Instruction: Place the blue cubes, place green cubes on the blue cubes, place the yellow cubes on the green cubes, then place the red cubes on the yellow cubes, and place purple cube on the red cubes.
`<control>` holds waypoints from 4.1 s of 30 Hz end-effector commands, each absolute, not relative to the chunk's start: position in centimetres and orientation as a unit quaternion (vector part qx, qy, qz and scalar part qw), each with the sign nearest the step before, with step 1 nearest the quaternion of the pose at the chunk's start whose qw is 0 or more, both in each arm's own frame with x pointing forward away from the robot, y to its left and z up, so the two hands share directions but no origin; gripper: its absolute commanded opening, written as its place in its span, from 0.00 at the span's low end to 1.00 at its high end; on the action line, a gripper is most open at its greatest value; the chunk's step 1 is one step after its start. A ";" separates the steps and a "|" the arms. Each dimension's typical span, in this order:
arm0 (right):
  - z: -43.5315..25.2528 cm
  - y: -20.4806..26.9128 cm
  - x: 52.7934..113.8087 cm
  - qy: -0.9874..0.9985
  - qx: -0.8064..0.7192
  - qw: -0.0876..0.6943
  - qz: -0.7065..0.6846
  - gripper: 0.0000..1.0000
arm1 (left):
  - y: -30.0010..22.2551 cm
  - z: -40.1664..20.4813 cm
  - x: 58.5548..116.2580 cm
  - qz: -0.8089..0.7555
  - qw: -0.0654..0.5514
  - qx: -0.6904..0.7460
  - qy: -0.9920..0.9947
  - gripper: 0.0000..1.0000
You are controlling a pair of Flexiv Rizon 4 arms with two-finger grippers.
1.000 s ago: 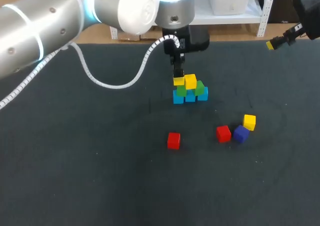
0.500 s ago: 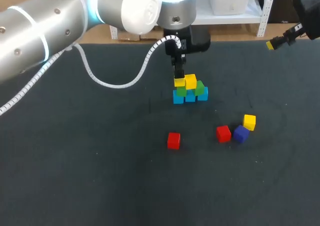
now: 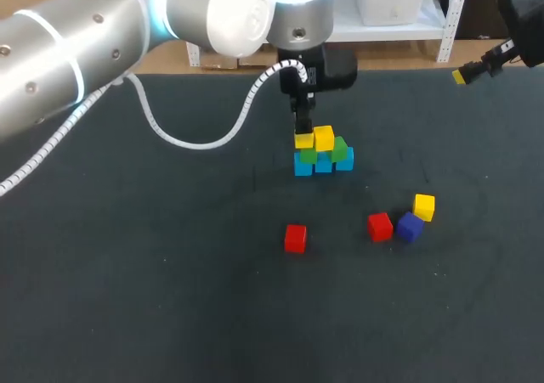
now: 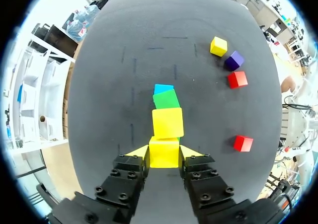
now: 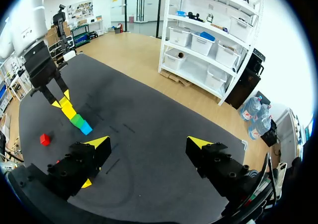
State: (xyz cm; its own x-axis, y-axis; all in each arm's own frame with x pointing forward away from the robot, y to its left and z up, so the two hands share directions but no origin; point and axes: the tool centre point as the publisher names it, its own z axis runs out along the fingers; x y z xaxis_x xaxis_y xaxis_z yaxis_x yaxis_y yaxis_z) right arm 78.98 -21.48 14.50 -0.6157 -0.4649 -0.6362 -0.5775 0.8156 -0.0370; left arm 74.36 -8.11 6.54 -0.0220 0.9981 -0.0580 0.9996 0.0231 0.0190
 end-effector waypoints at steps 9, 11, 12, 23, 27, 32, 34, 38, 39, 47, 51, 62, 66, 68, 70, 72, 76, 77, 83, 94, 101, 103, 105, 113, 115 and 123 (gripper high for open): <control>14.5 -21.5 78.9 0.895 -0.290 0.328 0.085 1.00 | -8.5 6.4 74.7 -0.018 0.021 0.702 0.712 0.00; 14.5 -21.5 78.9 0.895 -0.290 0.328 0.085 1.00 | -8.5 6.4 74.7 -0.018 0.021 0.701 0.712 0.00; 14.5 -21.5 78.9 0.895 -0.290 0.328 0.085 1.00 | -8.5 6.5 74.7 -0.018 0.022 0.701 0.712 0.00; 14.5 -21.5 78.9 0.895 -0.290 0.328 0.085 1.00 | -8.4 6.5 74.6 -0.018 0.020 0.701 0.713 0.03; 14.5 -21.5 78.9 0.895 -0.290 0.328 0.085 1.00 | -8.4 6.5 74.6 -0.018 0.021 0.701 0.713 0.04; 14.5 -21.5 78.9 0.895 -0.290 0.328 0.085 1.00 | -8.4 6.3 74.5 -0.018 0.020 0.701 0.713 0.11; 14.5 -21.5 78.9 0.895 -0.290 0.328 0.085 1.00 | -8.4 6.3 74.5 -0.017 0.020 0.701 0.713 0.35; 14.5 -21.5 78.9 0.895 -0.290 0.328 0.085 1.00 | -8.4 6.4 74.5 -0.017 0.019 0.701 0.712 0.62; 14.5 -21.5 78.9 0.895 -0.290 0.328 0.085 1.00 | -8.4 6.4 74.5 -0.018 0.019 0.701 0.713 0.85; 14.5 -21.5 78.9 0.895 -0.290 0.328 0.085 1.00 | -8.1 6.8 74.5 -0.024 0.021 0.692 0.721 1.00; 14.5 -21.5 78.9 0.895 -0.290 0.328 0.085 1.00 | -7.0 8.0 74.2 -0.023 0.045 0.677 0.734 1.00; 14.5 -21.5 78.9 0.895 -0.290 0.328 0.085 1.00 | -2.2 13.3 72.4 -0.047 0.107 0.629 0.769 1.00; 14.5 -21.5 78.9 0.895 -0.290 0.328 0.085 1.00 | 0.0 14.8 72.2 -0.048 0.138 0.602 0.785 1.00; 14.5 -21.5 78.9 0.895 -0.290 0.328 0.085 1.00 | 1.3 15.6 72.1 -0.047 0.156 0.587 0.793 1.00; 14.5 -21.5 78.9 0.895 -0.290 0.328 0.085 1.00 | 2.2 16.2 72.0 -0.047 0.171 0.576 0.798 1.00; 14.5 -21.5 78.9 0.895 -0.290 0.328 0.085 1.00 | 3.3 17.1 71.8 -0.045 0.192 0.560 0.804 1.00; 14.5 -21.5 78.9 0.895 -0.290 0.328 0.085 1.00 | 5.2 18.2 71.4 -0.040 0.222 0.540 0.811 1.00; 14.5 -21.5 78.9 0.895 -0.290 0.328 0.085 1.00 | 5.7 18.4 71.4 -0.043 0.230 0.532 0.813 1.00; 14.5 -21.5 78.9 0.895 -0.290 0.328 0.085 1.00 | 8.2 18.8 70.7 -0.051 0.258 0.501 0.824 1.00; 14.5 -21.5 78.9 0.895 -0.290 0.328 0.085 1.00 | 12.4 20.4 70.6 -0.052 0.348 0.410 0.842 1.00; 14.5 -21.5 78.9 0.895 -0.290 0.328 0.085 1.00 | 14.7 21.8 70.9 -0.051 0.401 0.368 0.838 1.00; 14.5 -21.5 78.9 0.895 -0.290 0.328 0.085 1.00 | 15.2 22.0 70.9 -0.051 0.408 0.358 0.838 1.00; 14.5 -21.5 78.9 0.895 -0.290 0.328 0.085 1.00 | 15.6 22.1 70.9 -0.052 0.411 0.354 0.839 1.00; 14.5 -21.5 78.9 0.895 -0.290 0.328 0.085 1.00 | 16.7 21.7 70.5 -0.051 0.442 0.320 0.837 1.00; 14.5 -21.5 78.9 0.895 -0.290 0.328 0.085 1.00 | 16.8 21.3 70.5 -0.051 0.444 0.319 0.836 1.00; 14.5 -21.5 78.9 0.895 -0.290 0.328 0.085 1.00 | 17.1 20.4 70.5 -0.067 0.442 0.311 0.839 1.00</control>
